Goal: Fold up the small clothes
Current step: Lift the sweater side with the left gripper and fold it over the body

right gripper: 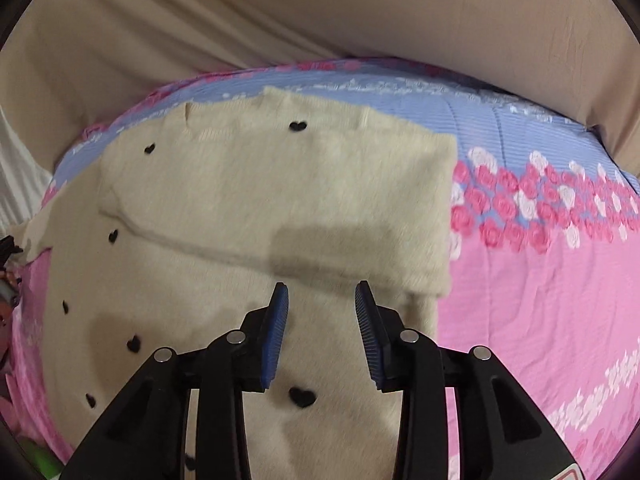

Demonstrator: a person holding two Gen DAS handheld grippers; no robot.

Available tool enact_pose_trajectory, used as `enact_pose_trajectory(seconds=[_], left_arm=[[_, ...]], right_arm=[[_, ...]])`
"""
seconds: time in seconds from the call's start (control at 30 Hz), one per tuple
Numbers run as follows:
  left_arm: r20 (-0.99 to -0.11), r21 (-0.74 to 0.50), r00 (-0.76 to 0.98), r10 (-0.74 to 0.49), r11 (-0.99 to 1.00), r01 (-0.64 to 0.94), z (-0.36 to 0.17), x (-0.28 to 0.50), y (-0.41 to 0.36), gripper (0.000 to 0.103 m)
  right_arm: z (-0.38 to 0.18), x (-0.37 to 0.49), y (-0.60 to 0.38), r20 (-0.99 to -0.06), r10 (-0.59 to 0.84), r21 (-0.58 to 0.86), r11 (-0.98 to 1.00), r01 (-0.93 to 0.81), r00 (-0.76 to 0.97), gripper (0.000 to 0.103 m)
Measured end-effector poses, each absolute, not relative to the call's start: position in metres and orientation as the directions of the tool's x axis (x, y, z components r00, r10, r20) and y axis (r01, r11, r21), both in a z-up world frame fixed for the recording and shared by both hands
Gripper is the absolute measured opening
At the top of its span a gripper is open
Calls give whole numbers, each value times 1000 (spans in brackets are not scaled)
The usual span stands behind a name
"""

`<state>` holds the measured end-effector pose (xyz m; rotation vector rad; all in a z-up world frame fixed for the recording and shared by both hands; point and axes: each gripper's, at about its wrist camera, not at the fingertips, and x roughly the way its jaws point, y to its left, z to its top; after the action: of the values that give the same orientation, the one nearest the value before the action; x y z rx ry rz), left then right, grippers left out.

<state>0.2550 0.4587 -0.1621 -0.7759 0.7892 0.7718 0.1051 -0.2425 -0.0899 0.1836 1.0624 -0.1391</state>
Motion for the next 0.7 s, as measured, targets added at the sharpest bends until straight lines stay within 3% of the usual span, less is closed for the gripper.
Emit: enact_pose_trajectory(seconds=[0.03,0.07,0.1,0.2,0.3,0.5,0.6,0.7], left_arm=[[-828,-300,481,286,498,-813,-163,261,459,47],[-823,-323,502,265,509,-798,-162,265,459,18],[-812,-365,535,234,513,-777,-160,269,461,10],[-720,-469,660,216,549,-692,-126,272,436,9],[-637,-487,751,172,665,-565,-79,275,398,9],[-457,-470,884,-101,871,-143,25,272,235,9],[-433,-479,843,-320,874,86,46,270,125,9],[-468,-463,762,-446,859,219,39,263,37,10]], right_arm=[[-89,103,-239,-880,-33,71,977,201,474,34],[-87,101,-235,-880,-43,59,978,198,473,34],[-84,101,-232,-879,-43,56,980,192,474,34],[-78,98,-227,-872,-47,45,983,175,488,38],[-74,98,-229,-866,-36,62,982,179,499,38],[-72,93,-237,-850,-5,126,969,212,527,38],[-70,87,-243,-836,8,155,963,221,549,38],[-68,80,-257,-821,16,192,949,250,570,38]])
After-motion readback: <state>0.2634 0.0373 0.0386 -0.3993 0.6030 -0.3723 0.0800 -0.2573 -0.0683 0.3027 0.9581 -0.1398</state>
